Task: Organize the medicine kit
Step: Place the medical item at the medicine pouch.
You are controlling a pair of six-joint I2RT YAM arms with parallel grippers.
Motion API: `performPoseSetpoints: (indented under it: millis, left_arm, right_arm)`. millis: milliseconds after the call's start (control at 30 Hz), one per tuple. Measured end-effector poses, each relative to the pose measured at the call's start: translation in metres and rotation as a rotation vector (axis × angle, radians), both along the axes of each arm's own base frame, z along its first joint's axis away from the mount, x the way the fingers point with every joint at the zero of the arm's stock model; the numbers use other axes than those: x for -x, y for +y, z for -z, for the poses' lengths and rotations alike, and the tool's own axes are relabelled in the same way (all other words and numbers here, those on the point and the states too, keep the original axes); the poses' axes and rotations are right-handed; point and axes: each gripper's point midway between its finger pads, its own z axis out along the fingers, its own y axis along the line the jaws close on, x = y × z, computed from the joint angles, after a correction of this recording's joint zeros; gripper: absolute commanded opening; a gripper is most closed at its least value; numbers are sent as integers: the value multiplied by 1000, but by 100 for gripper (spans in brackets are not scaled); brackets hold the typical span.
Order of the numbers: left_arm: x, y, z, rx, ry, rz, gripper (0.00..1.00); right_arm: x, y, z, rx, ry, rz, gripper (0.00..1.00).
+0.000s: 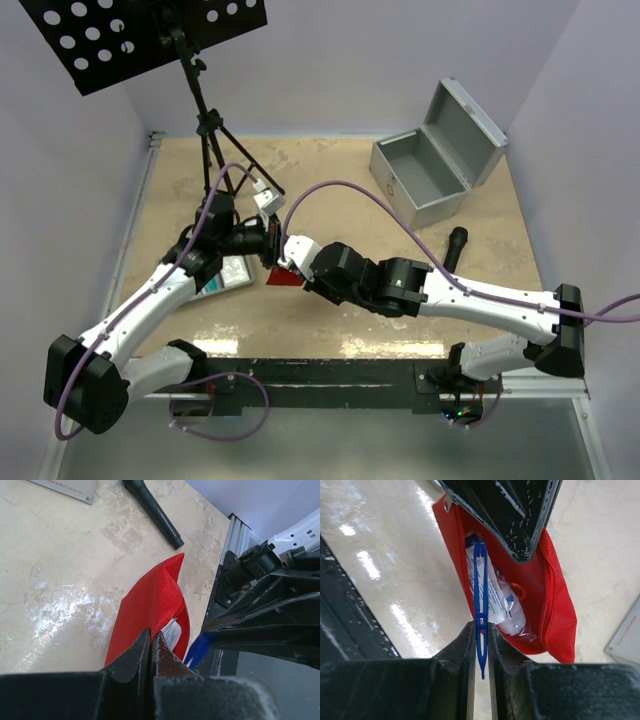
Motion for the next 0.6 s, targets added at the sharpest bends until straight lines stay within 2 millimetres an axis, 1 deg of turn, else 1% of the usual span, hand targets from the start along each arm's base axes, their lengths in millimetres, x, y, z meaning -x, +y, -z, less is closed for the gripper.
performPoseSetpoints:
  millis: [67,133,300,500,600]
  left_arm:
    - [-1,0,-7,0,-15,8,0]
    - [-1,0,-11,3,-23,16,0]
    - [0,0,-10,-4,-26,27,0]
    - [7,-1,-8,3,-6,64,0]
    - [10,-2,-9,10,-1,82,0]
  right_arm:
    - [-5,-4,1,29,-29,8,0]
    - [-10,-7,-1,43,-61,17,0]
    - [-16,-12,-5,70,-108,26,0]
    - [-15,-12,-10,99,-171,13,0]
    - [-13,-9,-9,119,-195,3,0]
